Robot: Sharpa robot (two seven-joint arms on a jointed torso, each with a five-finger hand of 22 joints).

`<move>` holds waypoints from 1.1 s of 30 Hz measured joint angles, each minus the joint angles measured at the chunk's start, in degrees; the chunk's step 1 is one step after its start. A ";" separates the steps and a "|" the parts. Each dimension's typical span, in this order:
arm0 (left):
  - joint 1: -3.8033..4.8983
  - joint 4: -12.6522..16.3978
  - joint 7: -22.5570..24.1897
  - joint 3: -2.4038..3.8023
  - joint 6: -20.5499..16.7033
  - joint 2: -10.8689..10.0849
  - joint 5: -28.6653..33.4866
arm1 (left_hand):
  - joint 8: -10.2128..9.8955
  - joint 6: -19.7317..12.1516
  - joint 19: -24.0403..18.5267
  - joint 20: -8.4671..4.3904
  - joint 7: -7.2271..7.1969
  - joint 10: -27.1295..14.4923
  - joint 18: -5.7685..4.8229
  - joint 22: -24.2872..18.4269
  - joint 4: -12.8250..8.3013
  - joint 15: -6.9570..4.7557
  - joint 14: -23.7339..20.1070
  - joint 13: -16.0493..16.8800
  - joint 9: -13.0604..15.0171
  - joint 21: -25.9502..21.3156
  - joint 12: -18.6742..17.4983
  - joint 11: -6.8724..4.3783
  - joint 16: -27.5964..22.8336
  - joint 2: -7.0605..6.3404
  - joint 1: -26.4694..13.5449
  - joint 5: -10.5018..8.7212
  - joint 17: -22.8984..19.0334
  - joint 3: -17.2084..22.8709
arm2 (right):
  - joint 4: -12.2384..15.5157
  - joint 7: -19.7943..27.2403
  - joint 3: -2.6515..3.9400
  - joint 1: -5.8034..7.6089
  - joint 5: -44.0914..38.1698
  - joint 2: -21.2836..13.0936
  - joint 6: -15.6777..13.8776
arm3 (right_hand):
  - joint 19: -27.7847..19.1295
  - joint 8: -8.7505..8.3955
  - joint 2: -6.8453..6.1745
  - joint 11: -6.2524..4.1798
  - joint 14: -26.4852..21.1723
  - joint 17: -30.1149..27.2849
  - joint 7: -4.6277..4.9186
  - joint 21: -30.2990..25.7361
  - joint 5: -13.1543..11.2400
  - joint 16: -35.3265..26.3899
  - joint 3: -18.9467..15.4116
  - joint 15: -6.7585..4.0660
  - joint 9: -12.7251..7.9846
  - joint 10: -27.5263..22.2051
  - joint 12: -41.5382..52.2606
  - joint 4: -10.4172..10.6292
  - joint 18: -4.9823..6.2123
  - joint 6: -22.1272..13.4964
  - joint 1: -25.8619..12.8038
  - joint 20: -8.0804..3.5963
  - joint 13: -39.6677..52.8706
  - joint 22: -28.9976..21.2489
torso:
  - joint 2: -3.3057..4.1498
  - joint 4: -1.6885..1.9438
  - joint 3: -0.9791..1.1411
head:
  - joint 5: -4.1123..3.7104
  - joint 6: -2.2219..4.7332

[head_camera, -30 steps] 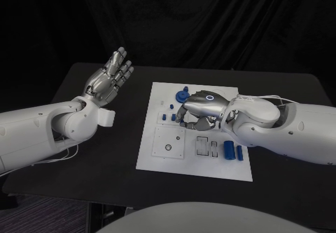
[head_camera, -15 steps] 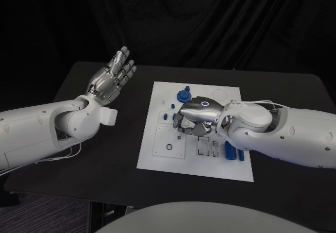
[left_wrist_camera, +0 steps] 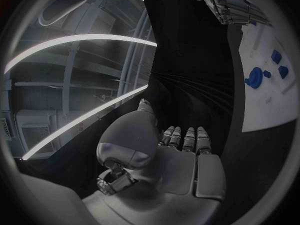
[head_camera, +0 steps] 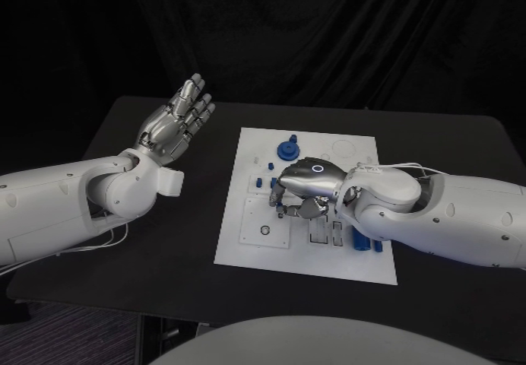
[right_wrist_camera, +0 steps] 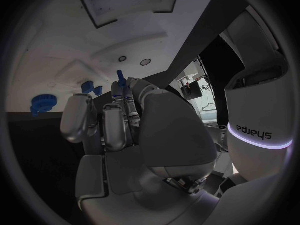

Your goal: Assemble the parts on the task board

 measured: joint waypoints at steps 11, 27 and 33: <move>0.00 -0.27 0.00 0.00 0.66 0.05 0.09 | 0.00 -0.01 0.00 0.00 0.39 -0.01 -0.91 0.00 0.00 0.00 0.00 0.02 0.01 0.00 0.00 0.41 0.00 0.24 0.71 0.50 -0.03 0.00 | 0.48 0.06 0.00 -0.55 -0.04 -0.41 0.08 | 0.00 0.00 0.00 0.06 0.00 -0.01 0.00 0.00 0.00 0.00 0.00 0.00 0.00 0.36 -0.18 0.00 0.00 0.00 0.00 0.00 -0.05 -0.01 | -0.01 -0.06 0.01 | 0.25 -0.01; 0.00 -0.49 0.00 0.00 1.44 0.20 0.12 | 0.00 0.02 0.00 0.01 0.77 -0.05 -0.90 0.01 0.00 0.00 0.00 -0.02 0.01 0.00 0.00 0.80 0.00 0.02 0.93 0.49 -0.04 -0.01 | 0.51 0.07 0.00 -1.22 -0.98 -0.91 0.05 | 0.00 0.00 0.00 0.07 0.00 -0.02 0.00 0.00 0.00 0.00 -0.01 0.00 0.00 0.34 -0.41 0.00 0.01 0.00 0.00 0.00 0.03 -0.02 | -0.03 -0.09 0.07 | 0.67 0.01; 0.00 -0.58 0.00 0.00 1.76 0.31 0.13 | 0.00 0.21 0.00 0.01 1.01 -0.02 -0.90 0.01 0.00 0.00 0.00 -0.03 0.01 0.00 0.00 0.82 0.00 0.24 1.15 0.49 -0.04 -0.01 | 0.15 0.07 0.00 -1.29 -1.53 -0.96 0.06 | 0.00 0.00 0.00 0.06 0.00 -0.03 0.00 0.00 -0.22 0.00 -0.01 0.00 0.00 0.36 -0.44 0.01 0.00 0.00 0.00 0.00 0.03 -0.02 | -0.04 -0.07 0.07 | 0.68 0.02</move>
